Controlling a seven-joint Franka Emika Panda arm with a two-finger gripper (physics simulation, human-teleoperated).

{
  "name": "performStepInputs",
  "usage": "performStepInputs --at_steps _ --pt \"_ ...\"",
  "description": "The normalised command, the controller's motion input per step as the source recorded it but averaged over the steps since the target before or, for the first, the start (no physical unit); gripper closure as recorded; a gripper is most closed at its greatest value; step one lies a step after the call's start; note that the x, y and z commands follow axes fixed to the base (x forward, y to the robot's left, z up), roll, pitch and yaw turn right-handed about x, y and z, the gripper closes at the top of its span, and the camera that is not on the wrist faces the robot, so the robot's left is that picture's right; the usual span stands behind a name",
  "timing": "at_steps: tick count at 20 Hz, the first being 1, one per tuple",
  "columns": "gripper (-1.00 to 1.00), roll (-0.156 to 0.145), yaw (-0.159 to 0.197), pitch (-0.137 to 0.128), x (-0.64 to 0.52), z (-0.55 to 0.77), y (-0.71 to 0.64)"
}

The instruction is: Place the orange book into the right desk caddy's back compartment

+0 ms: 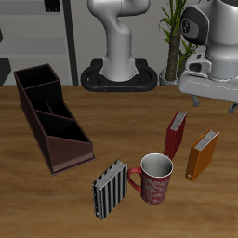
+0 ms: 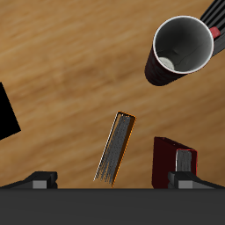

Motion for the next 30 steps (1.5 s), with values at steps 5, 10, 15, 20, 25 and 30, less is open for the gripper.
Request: performStepInputs --at_steps 5,10,15,20,25,30 --pt "-1.0 0.003 -0.03 0.032 0.13 -0.28 0.04" --pt "-1.0 0.009 -0.047 0.028 0.07 -0.31 -0.02" --pt "-1.0 0.009 0.007 -0.011 -0.02 -0.19 0.04" --pt "-1.0 0.003 0.01 -0.01 -0.02 -0.18 0.01" --pt "-1.0 -0.016 -0.033 0.001 0.02 -0.16 -0.14" --pt "-1.0 0.0 -0.004 0.027 0.05 -0.27 -0.07"
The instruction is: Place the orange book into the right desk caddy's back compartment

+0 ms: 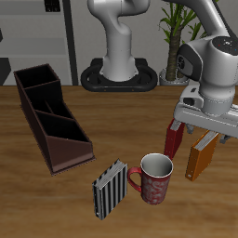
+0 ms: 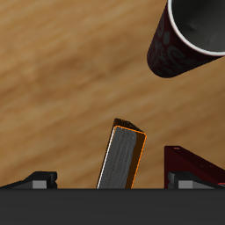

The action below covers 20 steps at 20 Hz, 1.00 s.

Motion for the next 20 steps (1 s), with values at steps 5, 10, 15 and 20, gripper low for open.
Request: performStepInputs --at_steps 5,10,15,20 --pt "-1.0 -0.001 -0.019 0.039 0.06 -0.26 0.0" --pt "-1.0 0.027 -0.002 0.036 0.05 -0.24 0.03" --pt "1.0 0.01 -0.036 0.027 0.01 -0.09 -0.03" --pt "1.0 0.0 -0.018 -0.003 0.0 0.07 -0.06"
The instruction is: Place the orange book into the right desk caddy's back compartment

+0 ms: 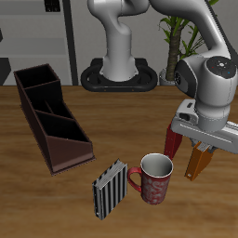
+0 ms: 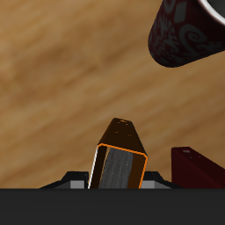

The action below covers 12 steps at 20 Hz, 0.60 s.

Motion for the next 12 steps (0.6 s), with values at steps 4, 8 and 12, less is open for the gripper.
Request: performStepInputs --at_steps 4,8,12 --pt "1.0 0.004 0.007 -0.025 -0.03 0.17 -0.03" --pt "1.0 0.01 0.029 -0.055 -0.1 0.4 0.0" --pt "1.0 0.044 0.058 -0.071 -0.24 0.61 0.09"
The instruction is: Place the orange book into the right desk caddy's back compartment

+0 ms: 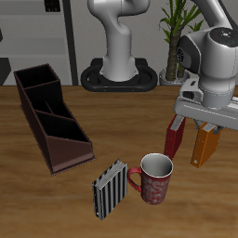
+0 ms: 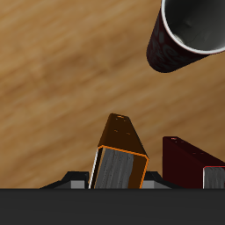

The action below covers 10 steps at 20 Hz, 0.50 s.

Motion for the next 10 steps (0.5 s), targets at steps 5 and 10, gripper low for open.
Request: performStepInputs --at_steps 5,10 --pt "1.0 0.084 0.141 -0.021 -0.24 0.43 0.14" --pt "1.0 0.051 0.123 -0.073 -0.38 0.75 -0.12"
